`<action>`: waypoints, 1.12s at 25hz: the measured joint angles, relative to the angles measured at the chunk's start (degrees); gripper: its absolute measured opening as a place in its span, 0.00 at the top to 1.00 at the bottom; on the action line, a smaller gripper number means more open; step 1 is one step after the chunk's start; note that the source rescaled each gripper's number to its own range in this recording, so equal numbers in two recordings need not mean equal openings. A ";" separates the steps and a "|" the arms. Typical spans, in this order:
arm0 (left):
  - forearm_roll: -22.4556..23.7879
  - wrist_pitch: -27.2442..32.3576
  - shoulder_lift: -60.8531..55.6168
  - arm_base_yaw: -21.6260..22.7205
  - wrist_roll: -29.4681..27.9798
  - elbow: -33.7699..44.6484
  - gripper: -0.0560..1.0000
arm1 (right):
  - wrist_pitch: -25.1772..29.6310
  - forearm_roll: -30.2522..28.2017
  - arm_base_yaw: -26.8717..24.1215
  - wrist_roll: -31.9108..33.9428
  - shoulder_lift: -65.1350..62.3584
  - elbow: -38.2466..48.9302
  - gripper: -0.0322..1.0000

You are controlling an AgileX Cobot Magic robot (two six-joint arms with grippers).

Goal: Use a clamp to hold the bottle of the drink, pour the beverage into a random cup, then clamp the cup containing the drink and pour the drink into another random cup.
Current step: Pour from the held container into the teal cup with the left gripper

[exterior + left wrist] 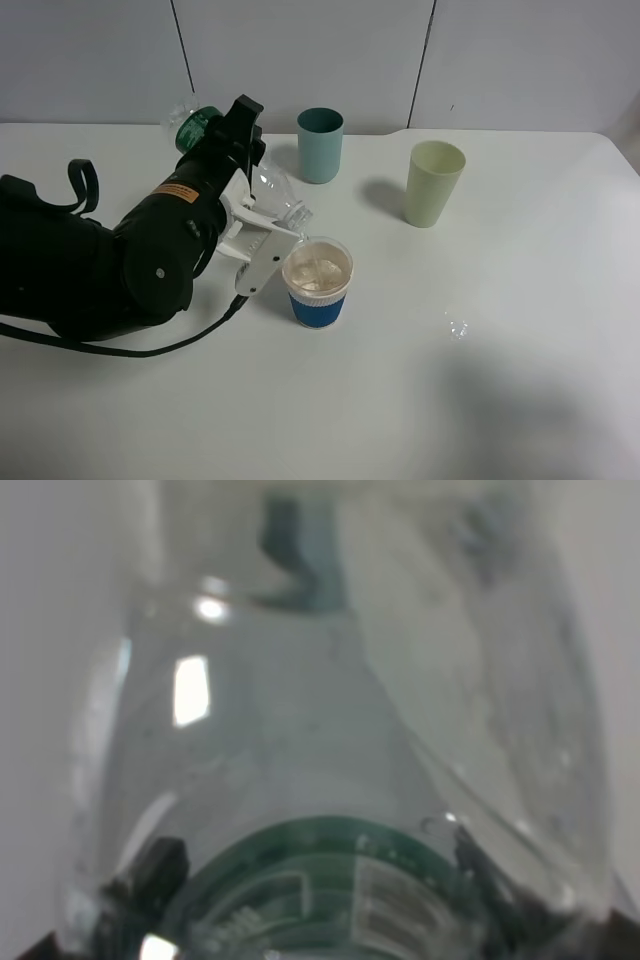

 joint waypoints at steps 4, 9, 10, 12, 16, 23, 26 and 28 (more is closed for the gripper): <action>3.40 -1.14 0.00 0.00 0.21 0.00 0.88 | 0.00 0.00 0.00 0.00 0.00 0.00 0.05; 5.38 -1.53 0.00 0.00 0.21 0.00 0.88 | 0.00 0.00 0.00 0.00 0.00 0.00 0.05; 6.01 -1.60 0.00 0.00 0.21 0.00 0.88 | 0.00 0.00 0.00 0.00 0.00 0.00 0.05; 6.74 -1.81 0.00 0.00 0.26 0.00 0.88 | 0.00 0.00 0.00 0.00 0.00 0.00 0.05; 10.06 -1.81 0.00 0.00 0.26 0.00 0.88 | 0.00 0.00 0.00 0.00 0.00 0.00 0.05; 11.72 -1.81 0.00 0.00 0.61 0.00 0.88 | 0.00 0.00 0.00 0.00 0.00 0.00 0.05; 11.90 -1.83 0.00 0.00 2.92 0.00 0.88 | 0.00 0.00 0.00 0.00 0.00 0.00 0.05; 11.90 -2.06 0.00 0.00 4.36 0.00 0.88 | 0.00 0.00 0.00 0.00 0.00 0.00 0.05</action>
